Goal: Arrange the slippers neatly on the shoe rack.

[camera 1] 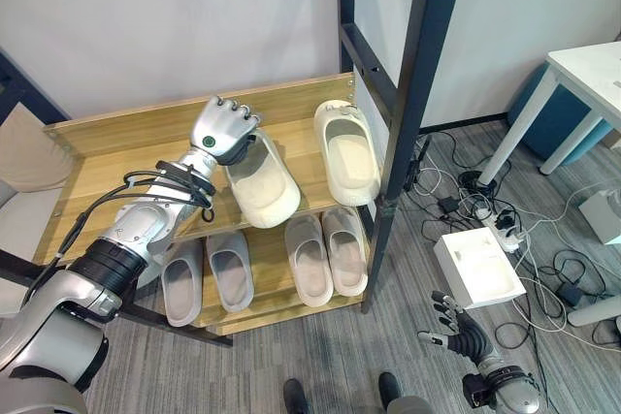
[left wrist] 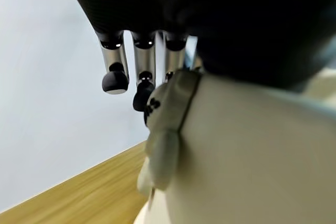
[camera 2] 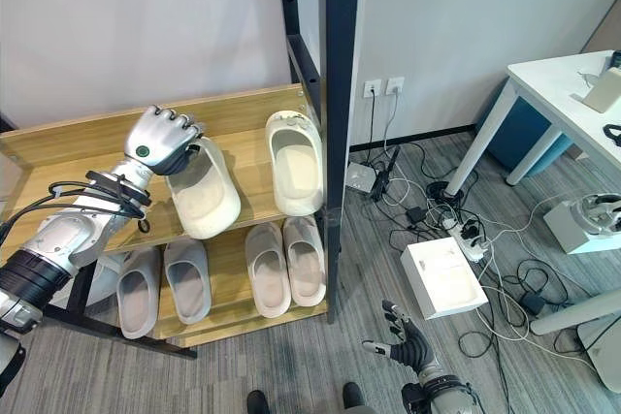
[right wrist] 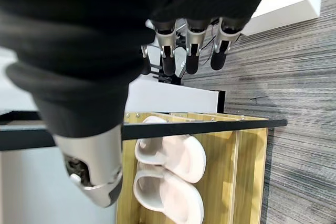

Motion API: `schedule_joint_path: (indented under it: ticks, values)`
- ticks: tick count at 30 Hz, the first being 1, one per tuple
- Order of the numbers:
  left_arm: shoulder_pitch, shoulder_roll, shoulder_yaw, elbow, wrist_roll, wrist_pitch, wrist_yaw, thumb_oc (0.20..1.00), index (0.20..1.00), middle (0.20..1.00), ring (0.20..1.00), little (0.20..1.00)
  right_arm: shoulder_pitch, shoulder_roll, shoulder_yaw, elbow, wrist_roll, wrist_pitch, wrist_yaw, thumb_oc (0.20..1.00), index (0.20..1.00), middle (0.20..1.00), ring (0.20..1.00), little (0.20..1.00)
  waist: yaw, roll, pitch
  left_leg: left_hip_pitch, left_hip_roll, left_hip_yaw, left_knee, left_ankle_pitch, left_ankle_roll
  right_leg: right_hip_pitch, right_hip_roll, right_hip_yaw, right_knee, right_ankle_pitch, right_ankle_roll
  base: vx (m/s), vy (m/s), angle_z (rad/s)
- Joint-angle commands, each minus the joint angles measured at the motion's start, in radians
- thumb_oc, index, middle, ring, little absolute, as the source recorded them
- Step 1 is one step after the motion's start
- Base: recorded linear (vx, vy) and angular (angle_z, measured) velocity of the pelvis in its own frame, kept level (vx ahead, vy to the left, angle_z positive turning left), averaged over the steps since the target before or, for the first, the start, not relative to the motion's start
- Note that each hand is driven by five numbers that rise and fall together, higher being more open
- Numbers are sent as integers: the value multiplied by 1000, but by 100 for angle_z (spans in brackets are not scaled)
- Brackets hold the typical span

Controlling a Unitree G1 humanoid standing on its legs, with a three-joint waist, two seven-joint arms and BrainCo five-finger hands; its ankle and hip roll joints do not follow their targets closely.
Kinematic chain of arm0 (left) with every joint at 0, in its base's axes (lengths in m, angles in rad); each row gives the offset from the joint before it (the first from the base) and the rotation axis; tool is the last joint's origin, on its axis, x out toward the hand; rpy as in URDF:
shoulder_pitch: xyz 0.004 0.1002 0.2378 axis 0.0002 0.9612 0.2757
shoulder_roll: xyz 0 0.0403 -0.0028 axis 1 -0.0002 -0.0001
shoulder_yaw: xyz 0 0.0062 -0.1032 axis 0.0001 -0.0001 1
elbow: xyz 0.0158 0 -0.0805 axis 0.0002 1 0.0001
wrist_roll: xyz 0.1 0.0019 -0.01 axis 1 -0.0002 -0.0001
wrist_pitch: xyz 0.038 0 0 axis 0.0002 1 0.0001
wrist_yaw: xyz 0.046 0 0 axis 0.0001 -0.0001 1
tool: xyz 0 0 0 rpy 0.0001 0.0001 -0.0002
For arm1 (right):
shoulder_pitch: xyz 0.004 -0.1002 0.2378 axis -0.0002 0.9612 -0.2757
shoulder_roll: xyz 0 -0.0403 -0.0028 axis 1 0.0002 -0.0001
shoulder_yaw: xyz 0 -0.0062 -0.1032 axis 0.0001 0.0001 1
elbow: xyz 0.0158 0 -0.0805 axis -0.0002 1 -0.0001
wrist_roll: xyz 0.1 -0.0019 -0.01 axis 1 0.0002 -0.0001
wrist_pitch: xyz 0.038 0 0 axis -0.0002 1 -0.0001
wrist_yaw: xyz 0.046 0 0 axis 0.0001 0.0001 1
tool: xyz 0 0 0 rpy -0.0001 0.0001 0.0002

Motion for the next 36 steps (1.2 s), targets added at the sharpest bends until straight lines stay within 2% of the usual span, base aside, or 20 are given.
schedule_joint_path:
  ticks: [1, 6, 10, 11, 18, 23, 24, 25, 30, 33, 34, 35, 36]
  values:
    - [-178, -33, 15, 110, 22, 35, 45, 200, 200, 200, 200, 200, -3, -16, -31, -78, 42, -63, -20, 1000, 1000, 1000, 1000, 1000, -13, -29, -8, 104, 24, 6, 0, -155, -33, -42, -42, 3, 1, 4, 85, -2, -6, -5]
    - [-263, -74, -72, 229, 34, 66, 49, 200, 200, 200, 200, 200, 8, -23, -39, -79, 56, -71, -31, 1000, 1000, 1000, 1000, 1000, -40, -27, -6, 107, 26, 26, 0, -157, -32, -54, -39, 24, 1, 11, 87, 4, -5, -17]
    - [-301, -82, -98, 277, 30, 75, 48, 216, 216, 216, 216, 216, 11, -28, -37, -80, 61, -74, -29, 1000, 1000, 1000, 1000, 1000, -44, -28, -10, 114, 28, 33, 0, -158, -32, -55, -35, 31, 1, 12, 87, -2, -10, -9]
    - [-303, -82, -98, 275, 30, 76, 47, 1000, 1000, 1000, 1000, 1000, 11, -27, -37, -80, 63, -74, -29, 1000, 1000, 1000, 1000, 1000, -42, -29, -10, 113, 28, 32, 0, -158, -32, -54, -36, 30, 1, 12, 87, -7, -9, -7]
    - [-291, -73, -86, 247, 34, 66, 25, 1000, 1000, 1000, 1000, 1000, 1, -21, -32, -80, 73, -69, -19, 1000, 1000, 1000, 1000, 1000, -24, -30, -17, 113, 27, 19, 0, -156, -32, -40, -37, 12, 1, 5, 83, -3, -4, 0]
    - [-180, -25, 33, 90, 18, 50, 22, 1000, 1000, 1000, 1000, 1000, -1, -4, -35, -76, 75, -64, -17, 1000, 1000, 1000, 1000, 1000, 14, -39, -19, 107, 24, -9, 0, -151, -32, -25, -39, -17, 1, -1, 77, -14, -15, 18]
    - [-122, -24, 94, 33, -4, 40, 26, 1000, 1000, 1000, 1000, 1000, -1, 8, -37, -71, 72, -60, -18, 1000, 1000, 1000, 1000, 1000, 26, -42, -20, 106, 21, -18, 0, -149, -32, -20, -39, -25, 1, -3, 75, -3, -9, 20]
    - [-113, -22, 102, 26, -3, 40, 23, 1000, 1000, 1000, 1000, 1000, -1, 5, -35, -71, 71, -60, -18, 1000, 1000, 1000, 1000, 1000, 23, -40, -21, 106, 21, -18, 0, -149, -32, -20, -39, -25, 1, -3, 75, -7, -9, 17]
    - [50, -48, 280, -124, -74, 10, 60, 1000, 1000, 1000, 1000, 1000, 0, 28, -36, -57, 61, -51, -18, 1000, 1000, 1000, 1000, 1000, 47, -44, -24, 103, 21, -35, 0, -145, -33, -11, -43, -45, 1, -6, 70, -2, -10, 13]
    - [261, -164, 440, -313, -325, -113, 44, 1000, 1000, 1000, 1000, 1000, 2, 54, -50, -51, 56, -35, -25, 1000, 1000, 1000, 1000, 1000, 71, -47, -25, 99, 17, -49, 0, -138, -31, -5, -44, -57, 1, -5, 65, -2, -11, 16]
    - [340, -227, 483, -355, -509, -174, 0, 1000, 1000, 1000, 1000, 1000, 1, 66, -57, -51, 52, -23, -22, 1000, 1000, 1000, 1000, 1000, 78, -46, -24, 99, 16, -51, 0, -134, -29, -5, -44, -58, 1, -3, 63, -1, 6, 17]
    - [372, -256, 492, -368, -608, -196, -27, 1000, 1000, 1000, 1000, 1000, 3, 69, -63, -55, 47, -16, -19, 1000, 1000, 1000, 1000, 1000, 83, -45, -24, 98, 15, -53, 0, -132, -28, -5, -44, -59, 1, -3, 61, -8, 8, 26]
    - [431, -306, 493, -392, -775, -216, -85, 1000, 1000, 1000, 1000, 1000, 8, 72, -72, -58, 37, -6, -16, 1000, 1000, 1000, 1000, 1000, 89, -45, -23, 94, 14, -55, 0, -130, -26, -4, -44, -64, 1, -2, 59, -6, 3, 25]
